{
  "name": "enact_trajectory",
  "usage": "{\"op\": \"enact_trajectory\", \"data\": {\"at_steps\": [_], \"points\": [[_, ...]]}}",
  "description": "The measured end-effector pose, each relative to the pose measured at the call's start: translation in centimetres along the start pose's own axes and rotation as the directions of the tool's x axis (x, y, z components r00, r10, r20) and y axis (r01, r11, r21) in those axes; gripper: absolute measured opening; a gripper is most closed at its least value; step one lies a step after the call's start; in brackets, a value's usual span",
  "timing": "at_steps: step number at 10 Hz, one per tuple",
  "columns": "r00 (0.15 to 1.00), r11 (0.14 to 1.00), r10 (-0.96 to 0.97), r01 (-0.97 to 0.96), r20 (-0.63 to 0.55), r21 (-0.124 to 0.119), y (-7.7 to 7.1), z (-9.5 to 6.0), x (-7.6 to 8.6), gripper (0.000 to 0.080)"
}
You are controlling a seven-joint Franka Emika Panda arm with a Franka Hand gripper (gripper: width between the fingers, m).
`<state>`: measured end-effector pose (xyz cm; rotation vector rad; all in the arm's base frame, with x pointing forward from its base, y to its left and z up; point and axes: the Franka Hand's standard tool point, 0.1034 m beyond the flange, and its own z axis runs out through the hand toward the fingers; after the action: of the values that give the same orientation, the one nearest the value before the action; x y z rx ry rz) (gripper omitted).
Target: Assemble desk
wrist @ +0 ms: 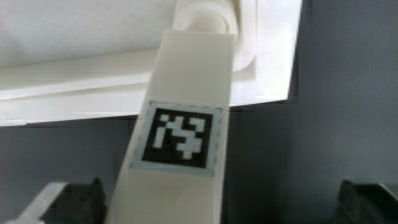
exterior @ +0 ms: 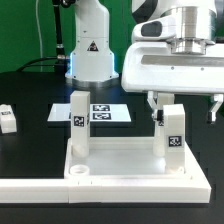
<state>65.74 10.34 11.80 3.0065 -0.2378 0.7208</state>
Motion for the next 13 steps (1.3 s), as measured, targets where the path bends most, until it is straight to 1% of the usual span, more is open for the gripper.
{"op": "enact_trajectory", "data": {"at_steps": [1, 2, 3, 8, 10, 11, 12, 13], "points": [[0.999, 0.999, -0.041, 0.041, 0.001, -0.001, 0.9, -0.6, 0.8, 0.0649], [0.999, 0.999, -0.043, 0.043, -0.008, 0.001, 1.5, -1.2, 1.4, 0.0649], [0.999, 0.999, -0.052, 0.052, -0.010, 0.000, 1.7, -1.2, 1.6, 0.0649], [0.998, 0.998, -0.060, 0.060, -0.007, -0.001, 1.7, -1.0, 1.4, 0.0649], [0.996, 0.996, -0.089, 0.089, 0.004, -0.011, 3.2, -1.3, 2.1, 0.0649], [0.994, 0.994, -0.105, 0.106, 0.033, -0.018, 4.1, -1.7, 2.8, 0.0649], [0.992, 0.993, -0.115, 0.116, 0.056, -0.023, 4.9, -1.8, 3.3, 0.0649], [0.990, 0.993, -0.109, 0.112, 0.085, -0.031, 5.3, -1.7, 3.5, 0.0649]]}}
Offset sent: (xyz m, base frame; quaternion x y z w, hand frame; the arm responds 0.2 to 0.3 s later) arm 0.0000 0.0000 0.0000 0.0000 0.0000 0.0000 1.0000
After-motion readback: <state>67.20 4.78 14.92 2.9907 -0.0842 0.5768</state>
